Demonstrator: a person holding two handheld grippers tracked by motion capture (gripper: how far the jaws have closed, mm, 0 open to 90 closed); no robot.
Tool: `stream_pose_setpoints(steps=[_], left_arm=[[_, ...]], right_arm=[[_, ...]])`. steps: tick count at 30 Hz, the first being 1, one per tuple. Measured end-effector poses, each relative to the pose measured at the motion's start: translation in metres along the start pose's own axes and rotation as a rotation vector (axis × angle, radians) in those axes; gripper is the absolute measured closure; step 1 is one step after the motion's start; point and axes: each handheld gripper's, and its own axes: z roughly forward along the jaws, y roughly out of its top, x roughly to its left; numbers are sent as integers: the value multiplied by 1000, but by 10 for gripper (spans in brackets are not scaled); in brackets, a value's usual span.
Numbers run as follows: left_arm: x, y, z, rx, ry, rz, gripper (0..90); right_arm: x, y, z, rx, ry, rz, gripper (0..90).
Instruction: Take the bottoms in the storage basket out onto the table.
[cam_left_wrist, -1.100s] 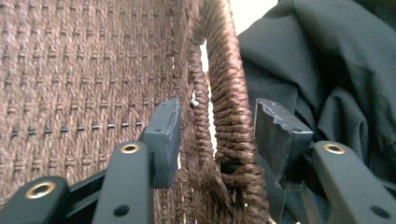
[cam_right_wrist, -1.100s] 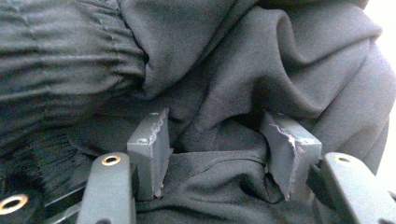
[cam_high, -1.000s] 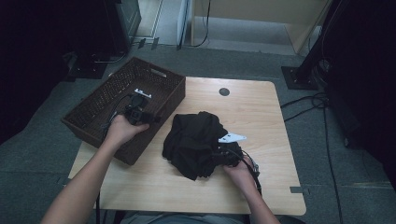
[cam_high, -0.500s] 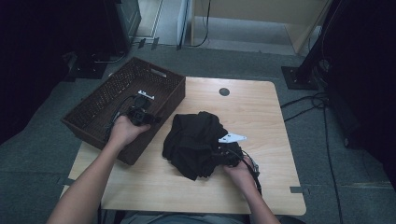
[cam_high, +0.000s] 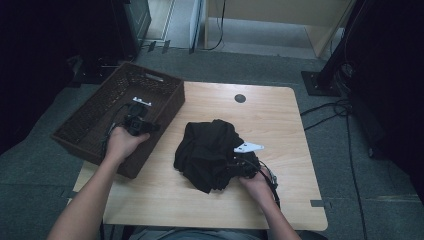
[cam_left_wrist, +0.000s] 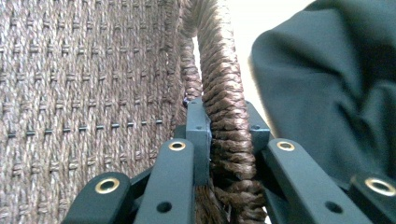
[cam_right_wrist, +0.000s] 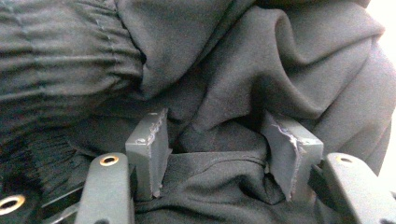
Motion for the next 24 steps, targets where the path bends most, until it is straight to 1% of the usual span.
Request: stream_pose_setpoints(steps=[2, 3, 4, 5, 6, 7, 8, 9, 11, 12, 13, 14, 15, 16, 17, 18, 20, 22, 23, 24], left_arm=[[15, -3, -6, -8, 25, -45, 784], [26, -6, -10, -18, 50, -83, 784], [26, -6, -10, -18, 50, -83, 784], [36, -7, -13, -34, 72, -136, 782], [36, -7, -13, -34, 72, -136, 782], [41, -5, -13, -43, 88, -185, 779], [41, -5, -13, -43, 88, -185, 776], [40, -3, -11, -47, 83, -202, 776], [38, 0, -9, -47, 87, -205, 753], [38, 1, -7, -56, 55, -215, 725], [38, 1, -7, -59, 38, -219, 691], [37, 2, -7, -59, 28, -223, 650], [37, 2, -7, -59, 28, -223, 624], [34, 2, -8, -59, 22, -217, 582], [34, 2, -8, -59, 22, -217, 547], [31, 3, -11, -56, 35, -192, 511], [27, 3, -14, -50, 45, -177, 472], [23, 3, -17, -40, 74, -142, 460], [22, 3, -20, -52, 80, -126, 452], [21, 3, -23, -71, 75, -125, 445]], right_arm=[[0, 0, 0, 0, -1, -4, 424], [0, 1, 1, 2, -2, -5, 423], [0, 1, 1, 2, -2, -5, 423], [0, 1, 1, 3, 1, -2, 423], [0, 1, 1, 3, 1, -2, 423], [-1, 1, 1, 4, 2, -1, 423], [-1, 1, 1, 4, 2, -1, 423], [-1, 1, 1, 4, 1, -1, 423], [-1, 2, 2, 1, -2, 1, 422], [-1, 2, 2, 4, 0, 1, 421], [-1, 2, 2, 3, -1, 2, 420], [-1, 2, 2, 4, 1, 2, 418], [-1, 2, 2, 4, 1, 2, 418], [-1, 2, 2, 1, 7, 5, 416], [-1, 2, 2, 1, 7, 5, 416], [-2, 3, 2, -2, 9, 9, 416], [-2, 3, 2, -1, 11, 15, 417], [-2, 4, 0, 4, 14, 18, 417], [-2, 5, -1, 3, 12, 21, 417], [-2, 5, -2, 2, 15, 21, 416]])
